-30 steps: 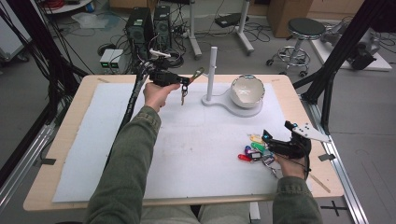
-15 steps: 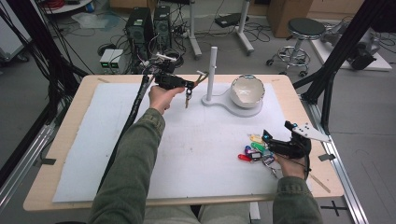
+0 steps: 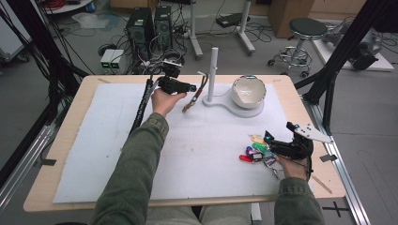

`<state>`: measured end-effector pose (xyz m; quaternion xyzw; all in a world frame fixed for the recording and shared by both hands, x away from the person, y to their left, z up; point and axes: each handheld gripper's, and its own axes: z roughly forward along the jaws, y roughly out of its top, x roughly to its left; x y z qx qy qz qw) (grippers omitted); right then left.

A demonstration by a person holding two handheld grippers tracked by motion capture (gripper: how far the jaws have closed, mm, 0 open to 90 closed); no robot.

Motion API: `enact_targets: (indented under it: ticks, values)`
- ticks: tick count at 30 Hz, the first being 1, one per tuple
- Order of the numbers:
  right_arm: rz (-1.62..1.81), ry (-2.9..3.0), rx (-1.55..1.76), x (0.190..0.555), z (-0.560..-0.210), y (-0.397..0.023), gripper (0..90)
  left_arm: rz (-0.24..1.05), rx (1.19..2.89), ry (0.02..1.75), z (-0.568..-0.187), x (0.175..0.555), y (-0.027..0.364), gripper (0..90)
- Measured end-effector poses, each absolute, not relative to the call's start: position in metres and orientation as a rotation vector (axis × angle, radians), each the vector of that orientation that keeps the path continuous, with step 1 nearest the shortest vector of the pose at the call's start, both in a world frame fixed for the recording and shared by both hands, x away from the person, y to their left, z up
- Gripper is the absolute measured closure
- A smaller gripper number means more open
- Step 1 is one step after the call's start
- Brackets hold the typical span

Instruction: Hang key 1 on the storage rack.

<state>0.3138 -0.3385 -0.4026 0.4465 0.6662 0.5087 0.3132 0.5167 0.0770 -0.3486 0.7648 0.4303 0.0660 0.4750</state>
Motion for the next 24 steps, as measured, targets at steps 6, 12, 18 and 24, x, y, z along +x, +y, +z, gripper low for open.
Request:
enact_targets:
  ticks: [6, 12, 18, 24]
  values:
    - [1.33, 1.761, 1.177, 0.314, -0.403, -0.339, 2.9, 0.253, 1.927, 1.062, -0.348, 0.512, 0.076, 31.3]
    - [1.327, 1.762, 1.18, 0.313, -0.403, -0.339, 2.9, 0.303, 1.986, 1.1, -0.347, 0.508, 0.078, 1.6]
    - [1.33, 1.764, 1.189, 0.313, -0.403, -0.339, 2.9, 0.333, 1.973, 1.108, -0.347, 0.501, 0.091, 1.7]
    - [1.327, 1.766, 1.185, 0.314, -0.403, -0.338, 2.9, 0.391, 1.983, 1.079, -0.345, 0.491, 0.101, 1.6]
